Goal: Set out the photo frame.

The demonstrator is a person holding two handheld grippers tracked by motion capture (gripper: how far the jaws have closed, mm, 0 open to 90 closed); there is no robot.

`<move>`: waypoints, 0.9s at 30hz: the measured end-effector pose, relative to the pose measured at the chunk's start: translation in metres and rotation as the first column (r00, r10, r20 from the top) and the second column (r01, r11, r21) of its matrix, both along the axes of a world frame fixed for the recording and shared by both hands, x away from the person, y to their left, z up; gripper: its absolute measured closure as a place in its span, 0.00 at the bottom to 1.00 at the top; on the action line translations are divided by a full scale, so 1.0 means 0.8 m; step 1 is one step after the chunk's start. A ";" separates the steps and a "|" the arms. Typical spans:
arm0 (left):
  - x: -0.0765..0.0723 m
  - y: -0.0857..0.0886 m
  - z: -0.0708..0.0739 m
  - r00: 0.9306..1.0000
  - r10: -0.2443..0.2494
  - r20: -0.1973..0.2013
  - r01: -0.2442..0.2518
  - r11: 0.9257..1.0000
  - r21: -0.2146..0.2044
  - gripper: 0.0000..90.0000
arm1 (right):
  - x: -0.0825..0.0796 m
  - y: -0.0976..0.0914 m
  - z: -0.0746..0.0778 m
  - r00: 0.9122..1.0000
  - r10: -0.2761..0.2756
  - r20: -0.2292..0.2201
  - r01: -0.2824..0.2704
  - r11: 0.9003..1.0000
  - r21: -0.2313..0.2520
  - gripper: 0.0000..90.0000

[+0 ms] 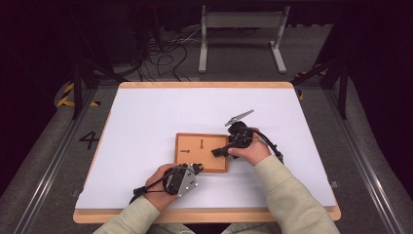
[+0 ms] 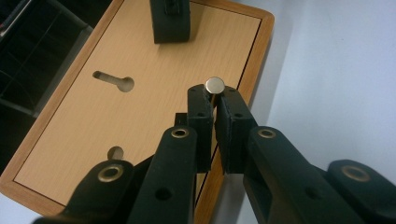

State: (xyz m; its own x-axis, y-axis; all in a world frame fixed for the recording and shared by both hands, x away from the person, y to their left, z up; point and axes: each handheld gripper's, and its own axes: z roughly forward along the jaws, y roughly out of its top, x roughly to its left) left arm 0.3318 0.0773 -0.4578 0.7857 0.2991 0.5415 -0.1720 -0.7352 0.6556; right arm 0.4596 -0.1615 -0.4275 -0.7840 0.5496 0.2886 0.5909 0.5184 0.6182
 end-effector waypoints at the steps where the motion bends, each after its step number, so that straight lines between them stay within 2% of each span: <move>1: 0.000 0.000 0.000 1.000 0.001 -0.002 -0.001 1.000 0.000 0.94 | 0.001 0.001 -0.002 1.000 0.007 -0.012 -0.007 1.000 0.008 0.25; 8: 0.000 0.001 0.002 1.000 0.001 -0.011 -0.001 1.000 -0.003 0.94 | 0.002 0.002 -0.002 0.998 0.039 -0.039 -0.037 0.999 0.036 0.32; 9: 0.001 0.003 0.003 1.000 0.003 -0.031 -0.004 1.000 -0.011 0.94 | 0.002 0.002 -0.002 0.998 0.042 -0.038 -0.040 0.999 0.037 0.33; 11: 0.004 0.008 0.007 0.995 0.002 -0.100 -0.006 0.999 -0.039 0.93 | 0.000 0.003 0.001 0.998 0.060 -0.025 -0.059 0.998 0.037 0.35; 12: 0.004 0.008 0.007 0.995 0.002 -0.100 -0.006 0.999 -0.039 0.92 | 0.000 0.003 0.001 0.998 0.060 -0.025 -0.059 0.998 0.037 0.35; 14: 0.004 0.016 0.010 0.989 -0.010 -0.147 -0.001 0.997 -0.075 0.89 | -0.004 0.005 0.004 0.998 0.064 -0.010 -0.064 0.998 0.028 0.36; 15: 0.004 0.019 0.012 0.988 -0.012 -0.153 -0.001 0.997 -0.083 0.87 | -0.006 0.005 0.005 0.998 0.067 -0.002 -0.067 0.997 0.023 0.36; 16: 0.003 0.024 0.014 0.983 -0.020 -0.182 0.002 0.995 -0.101 0.85 | -0.007 0.005 0.005 0.998 0.069 0.005 -0.070 0.997 0.020 0.36; 18: 0.003 0.033 0.018 0.980 -0.018 -0.197 -0.006 0.993 -0.119 0.83 | -0.010 0.005 0.007 0.997 0.074 0.018 -0.075 0.997 0.011 0.36; 19: 0.003 0.039 0.021 0.974 -0.011 -0.228 -0.024 0.988 -0.151 0.82 | -0.012 0.005 0.008 0.997 0.076 0.028 -0.076 0.997 0.007 0.37; 20: 0.006 0.044 0.023 0.975 -0.010 -0.222 -0.028 0.985 -0.168 0.82 | -0.014 0.005 0.010 0.996 0.082 0.040 -0.082 0.997 0.002 0.37; 21: 0.007 0.051 0.026 0.969 -0.004 -0.245 -0.046 0.979 -0.200 0.81 | -0.015 0.005 0.011 0.995 0.086 0.048 -0.085 0.996 -0.003 0.38; 22: 0.006 0.057 0.027 0.958 -0.004 -0.285 -0.061 0.974 -0.220 0.81 | -0.018 0.006 0.013 0.994 0.090 0.058 -0.090 0.996 -0.010 0.38; 23: 0.009 0.063 0.029 0.959 -0.003 -0.283 -0.067 0.969 -0.236 0.81 | -0.020 0.006 0.015 0.993 0.095 0.068 -0.094 0.995 -0.019 0.39; 27: 0.009 0.084 0.031 0.949 0.013 -0.314 -0.108 0.953 -0.284 0.81 | -0.029 0.006 0.021 0.988 0.112 0.105 -0.108 0.993 -0.044 0.42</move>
